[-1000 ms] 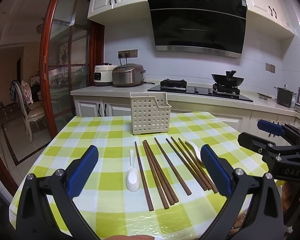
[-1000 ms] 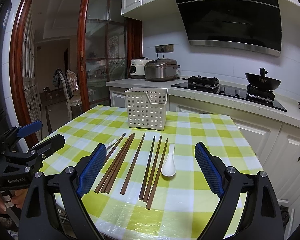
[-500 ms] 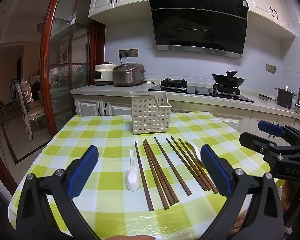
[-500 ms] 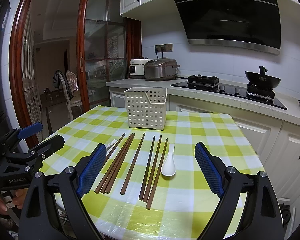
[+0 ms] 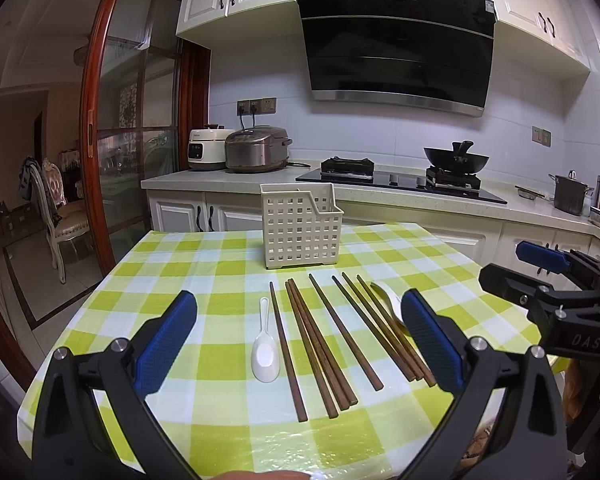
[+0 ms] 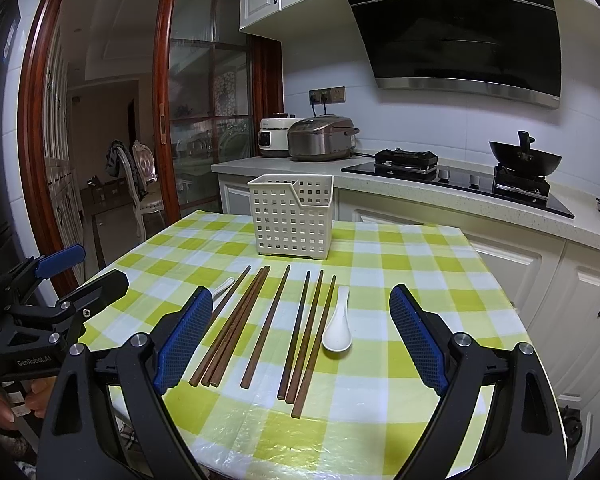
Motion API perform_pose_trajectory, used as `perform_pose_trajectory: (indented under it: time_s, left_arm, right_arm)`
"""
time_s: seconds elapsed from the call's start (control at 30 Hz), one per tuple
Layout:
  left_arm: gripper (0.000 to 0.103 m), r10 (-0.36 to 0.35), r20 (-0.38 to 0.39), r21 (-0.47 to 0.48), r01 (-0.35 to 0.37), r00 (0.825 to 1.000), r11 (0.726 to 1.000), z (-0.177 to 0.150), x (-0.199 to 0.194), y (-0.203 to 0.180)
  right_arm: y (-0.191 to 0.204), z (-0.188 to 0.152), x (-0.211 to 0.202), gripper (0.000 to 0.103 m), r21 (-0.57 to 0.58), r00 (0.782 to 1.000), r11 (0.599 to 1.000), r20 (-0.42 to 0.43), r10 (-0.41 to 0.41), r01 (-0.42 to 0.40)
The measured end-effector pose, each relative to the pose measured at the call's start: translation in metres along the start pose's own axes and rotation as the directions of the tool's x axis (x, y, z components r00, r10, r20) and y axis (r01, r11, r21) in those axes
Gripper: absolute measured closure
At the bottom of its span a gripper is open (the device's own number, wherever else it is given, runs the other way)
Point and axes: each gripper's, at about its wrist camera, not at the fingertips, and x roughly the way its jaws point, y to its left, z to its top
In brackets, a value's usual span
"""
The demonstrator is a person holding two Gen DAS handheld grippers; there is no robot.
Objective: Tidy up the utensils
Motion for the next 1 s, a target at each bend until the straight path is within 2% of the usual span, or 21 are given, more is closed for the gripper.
perform_pose_trajectory:
  time_s: [0.77, 1.0]
  left_arm:
    - [0.004, -0.004, -0.007, -0.005, 0.003, 1.000, 1.000, -0.0007, 0.0006, -0.0003]
    - [0.004, -0.014, -0.010, -0.018, 0.014, 1.000, 1.000, -0.0001, 0.0017, 0.0028]
  right_arm:
    - [-0.0017, -0.0004, 0.0005, 0.018, 0.005, 1.000, 1.000, -0.005, 0.002, -0.002]
    - [-0.0005, -0.0095, 0.0026, 0.018, 0.017, 1.000, 1.000, -0.022, -0.001, 0.001]
